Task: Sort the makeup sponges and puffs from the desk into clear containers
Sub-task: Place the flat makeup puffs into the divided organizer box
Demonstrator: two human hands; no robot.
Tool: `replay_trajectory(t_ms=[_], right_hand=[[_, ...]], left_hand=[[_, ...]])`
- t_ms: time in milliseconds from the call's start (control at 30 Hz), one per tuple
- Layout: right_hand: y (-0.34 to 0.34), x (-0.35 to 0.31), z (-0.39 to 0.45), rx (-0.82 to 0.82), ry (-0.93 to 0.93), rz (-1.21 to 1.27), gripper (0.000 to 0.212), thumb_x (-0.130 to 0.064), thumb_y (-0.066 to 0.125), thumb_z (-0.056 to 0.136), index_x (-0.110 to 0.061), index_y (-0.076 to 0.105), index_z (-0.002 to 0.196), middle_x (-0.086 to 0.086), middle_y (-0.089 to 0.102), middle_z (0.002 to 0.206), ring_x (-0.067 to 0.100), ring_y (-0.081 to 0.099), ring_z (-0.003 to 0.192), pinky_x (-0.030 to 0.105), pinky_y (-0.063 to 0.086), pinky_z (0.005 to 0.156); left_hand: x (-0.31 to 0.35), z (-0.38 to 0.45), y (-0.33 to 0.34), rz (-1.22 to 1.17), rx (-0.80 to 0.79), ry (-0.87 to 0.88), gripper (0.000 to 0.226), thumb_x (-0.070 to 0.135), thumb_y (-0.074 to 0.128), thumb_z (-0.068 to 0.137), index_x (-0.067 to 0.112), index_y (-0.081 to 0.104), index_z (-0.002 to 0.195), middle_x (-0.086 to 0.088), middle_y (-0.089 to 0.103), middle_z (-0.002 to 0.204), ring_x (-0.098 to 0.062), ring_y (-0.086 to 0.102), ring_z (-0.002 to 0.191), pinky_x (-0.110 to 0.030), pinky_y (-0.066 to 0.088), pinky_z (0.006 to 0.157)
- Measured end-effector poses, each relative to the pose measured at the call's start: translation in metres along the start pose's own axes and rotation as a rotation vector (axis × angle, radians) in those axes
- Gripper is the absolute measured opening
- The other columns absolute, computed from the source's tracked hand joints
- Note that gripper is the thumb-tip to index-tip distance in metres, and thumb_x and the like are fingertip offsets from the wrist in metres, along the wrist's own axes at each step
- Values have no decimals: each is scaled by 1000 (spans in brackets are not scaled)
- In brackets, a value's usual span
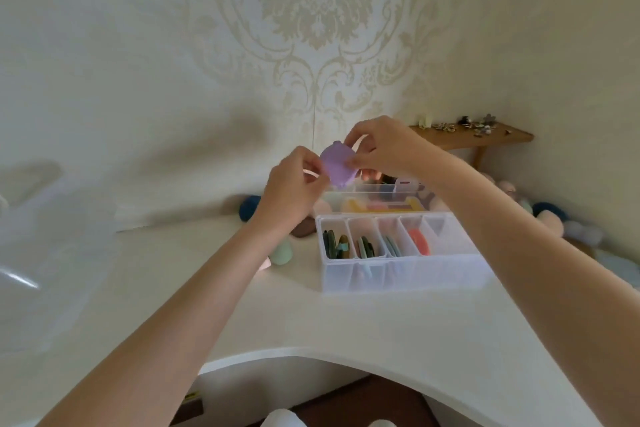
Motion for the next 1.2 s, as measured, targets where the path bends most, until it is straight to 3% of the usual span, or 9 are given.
replay_trajectory(t_ms=[133, 233, 367, 533, 733, 933, 1033, 1100, 1200], right_hand=[[-27, 65, -37, 38, 199, -128, 18, -8, 64, 83, -8, 54, 98, 7, 69, 80, 17, 63, 62, 25, 52, 58], [-29, 85, -59, 66, 232, -205, 10, -9, 64, 80, -8, 57, 88, 6, 66, 79, 16, 58, 65, 18, 44, 56], [-18, 93, -72, 40, 216, -240, 12, -11, 63, 83, -13, 51, 82, 2, 58, 77, 12, 52, 62, 16, 38, 52], [-22, 92, -76, 117, 168, -255, 7, -9, 58, 85, -11, 52, 89, 5, 58, 87, 17, 50, 74, 14, 32, 51], [-25, 92, -79, 135, 145, -237, 13, -10, 58, 87, -14, 46, 86, 1, 52, 83, 16, 48, 75, 13, 31, 52], [-13, 95, -79, 134, 144, -241, 14, -13, 59, 85, -15, 45, 85, 1, 52, 83, 17, 48, 77, 14, 28, 51], [8, 97, -77, 87, 191, -301, 9, -18, 60, 87, -12, 54, 91, 6, 62, 93, 23, 55, 88, 25, 47, 72], [19, 98, -79, 74, 209, -349, 15, -20, 56, 90, -10, 60, 101, 9, 65, 102, 24, 58, 95, 35, 49, 87], [22, 100, -85, 139, 218, -274, 22, -18, 49, 94, -5, 64, 103, 13, 66, 102, 26, 62, 95, 36, 50, 86]], left_hand=[[44, -28, 68, 138, -360, 298, 20, 16, 48, 94, 14, 61, 109, 2, 64, 114, -7, 58, 106, -10, 37, 81], [62, -52, 115, 305, -574, 457, 27, 20, 43, 95, 16, 65, 111, 3, 64, 118, -11, 51, 112, -19, 31, 94], [49, -56, 144, 497, -653, 449, 29, 34, 43, 93, 25, 64, 111, 3, 66, 109, -18, 47, 114, -36, 32, 98], [43, -57, 153, 609, -766, 433, 44, 46, 53, 87, 27, 49, 126, 7, 52, 131, -19, 28, 133, -39, 18, 108], [47, -52, 155, 734, -690, 552, 57, 54, 53, 83, 27, 44, 133, 10, 47, 134, -20, 27, 129, -38, 17, 108], [50, -50, 148, 713, -603, 584, 43, 54, 54, 83, 21, 60, 111, 8, 48, 129, -19, 28, 129, -35, 12, 111], [47, -52, 146, 728, -584, 583, 43, 54, 50, 85, 29, 57, 120, 11, 44, 136, -18, 25, 132, -36, 10, 114], [46, -54, 145, 721, -585, 579, 43, 55, 49, 86, 32, 58, 120, 12, 45, 137, -18, 25, 133, -37, 11, 115], [47, -53, 143, 689, -563, 580, 41, 53, 52, 84, 30, 62, 116, 13, 50, 132, -17, 28, 130, -37, 14, 113]])
Point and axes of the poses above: each hand's wrist, its own z-axis towards the middle knuckle, its own y-axis out of the palm, x = y × z, the point moved 9 cm from there along z, towards the middle knuckle
